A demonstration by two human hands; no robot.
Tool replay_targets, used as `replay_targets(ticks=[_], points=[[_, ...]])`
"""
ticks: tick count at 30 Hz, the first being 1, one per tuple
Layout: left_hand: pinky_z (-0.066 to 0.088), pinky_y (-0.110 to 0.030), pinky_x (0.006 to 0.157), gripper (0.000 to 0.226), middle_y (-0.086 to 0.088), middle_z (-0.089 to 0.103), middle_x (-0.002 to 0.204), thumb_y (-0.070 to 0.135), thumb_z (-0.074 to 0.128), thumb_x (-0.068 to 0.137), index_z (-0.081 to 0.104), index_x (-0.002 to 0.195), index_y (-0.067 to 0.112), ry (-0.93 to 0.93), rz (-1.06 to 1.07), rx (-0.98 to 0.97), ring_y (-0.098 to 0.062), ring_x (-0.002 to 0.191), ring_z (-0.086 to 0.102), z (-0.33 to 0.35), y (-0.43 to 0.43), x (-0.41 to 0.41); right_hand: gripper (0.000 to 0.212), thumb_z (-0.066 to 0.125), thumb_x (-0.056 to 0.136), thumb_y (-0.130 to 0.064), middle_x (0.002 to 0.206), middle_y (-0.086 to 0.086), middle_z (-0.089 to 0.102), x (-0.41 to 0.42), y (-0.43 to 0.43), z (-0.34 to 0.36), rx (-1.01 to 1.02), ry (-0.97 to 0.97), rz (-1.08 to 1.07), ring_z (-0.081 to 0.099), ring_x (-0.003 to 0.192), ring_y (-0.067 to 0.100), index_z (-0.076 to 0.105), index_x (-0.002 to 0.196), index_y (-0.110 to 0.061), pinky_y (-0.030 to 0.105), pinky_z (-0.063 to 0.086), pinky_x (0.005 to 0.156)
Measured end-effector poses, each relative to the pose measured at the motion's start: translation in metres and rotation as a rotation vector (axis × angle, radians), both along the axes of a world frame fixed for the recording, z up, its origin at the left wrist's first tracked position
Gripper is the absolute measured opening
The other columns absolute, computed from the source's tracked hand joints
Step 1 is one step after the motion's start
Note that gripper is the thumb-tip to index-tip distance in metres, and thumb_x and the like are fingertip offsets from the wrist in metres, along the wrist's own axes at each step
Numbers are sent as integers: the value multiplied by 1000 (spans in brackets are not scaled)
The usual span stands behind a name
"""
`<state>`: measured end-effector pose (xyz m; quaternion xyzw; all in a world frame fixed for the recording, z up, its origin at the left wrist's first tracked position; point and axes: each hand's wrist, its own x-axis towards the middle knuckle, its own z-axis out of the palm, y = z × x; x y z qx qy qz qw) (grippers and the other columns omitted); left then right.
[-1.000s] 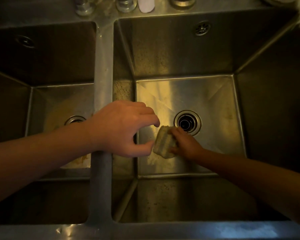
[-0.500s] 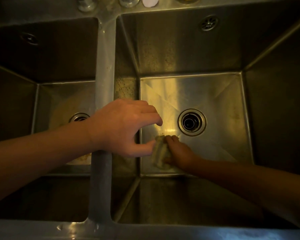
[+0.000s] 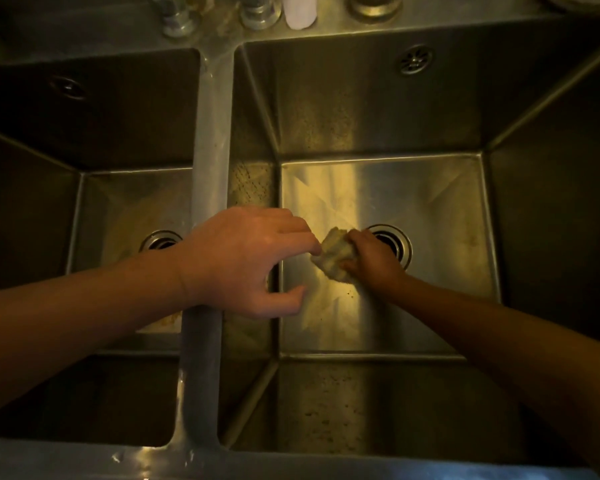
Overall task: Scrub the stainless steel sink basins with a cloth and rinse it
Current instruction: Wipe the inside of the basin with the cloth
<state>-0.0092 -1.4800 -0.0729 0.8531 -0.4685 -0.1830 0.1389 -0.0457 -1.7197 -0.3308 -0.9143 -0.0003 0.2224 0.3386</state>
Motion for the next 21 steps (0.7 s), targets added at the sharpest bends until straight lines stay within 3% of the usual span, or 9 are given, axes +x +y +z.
replay_targets(ticks=[4,7,9,13,17,21], points=[[53,-31,81,52,7,66,111,59,54,87,63,123,24,-9,-3,-3,-7,100,60,-1,-1,0,67,80,76,-33,129,2,50,-50,-14,8,51,58,149,59,109,22,46,133,-23,36,50,90],[53,-30,80,52,8,66,111,59,54,87,64,123,23,-10,-2,-4,-7,100,59,0,-1,0,69,78,78,-31,136,0,44,-73,4,7,-37,66,350,57,110,21,40,136,-27,30,45,87],[52,-28,80,52,9,66,111,60,52,87,64,123,24,-6,4,-2,-5,100,59,1,-1,0,67,75,80,-31,135,2,44,-74,23,2,-60,59,372,58,108,24,38,136,-27,29,44,84],[52,-28,77,50,9,66,106,58,53,87,64,122,25,-6,13,4,-6,96,59,0,-1,0,56,70,85,-32,125,6,50,-41,53,0,-5,3,166,62,101,29,44,133,-23,28,41,75],[51,-31,76,51,8,65,106,60,50,87,62,123,25,-9,25,19,-9,95,59,-2,-1,1,47,73,79,-33,110,7,55,3,51,0,16,-49,-135,60,95,29,51,118,-19,33,41,71],[52,-34,78,54,7,66,109,62,48,87,62,124,25,-19,25,30,-10,99,60,-2,0,0,47,73,79,-38,111,5,57,-2,34,-2,45,-24,-178,59,96,24,52,117,-21,31,41,74]])
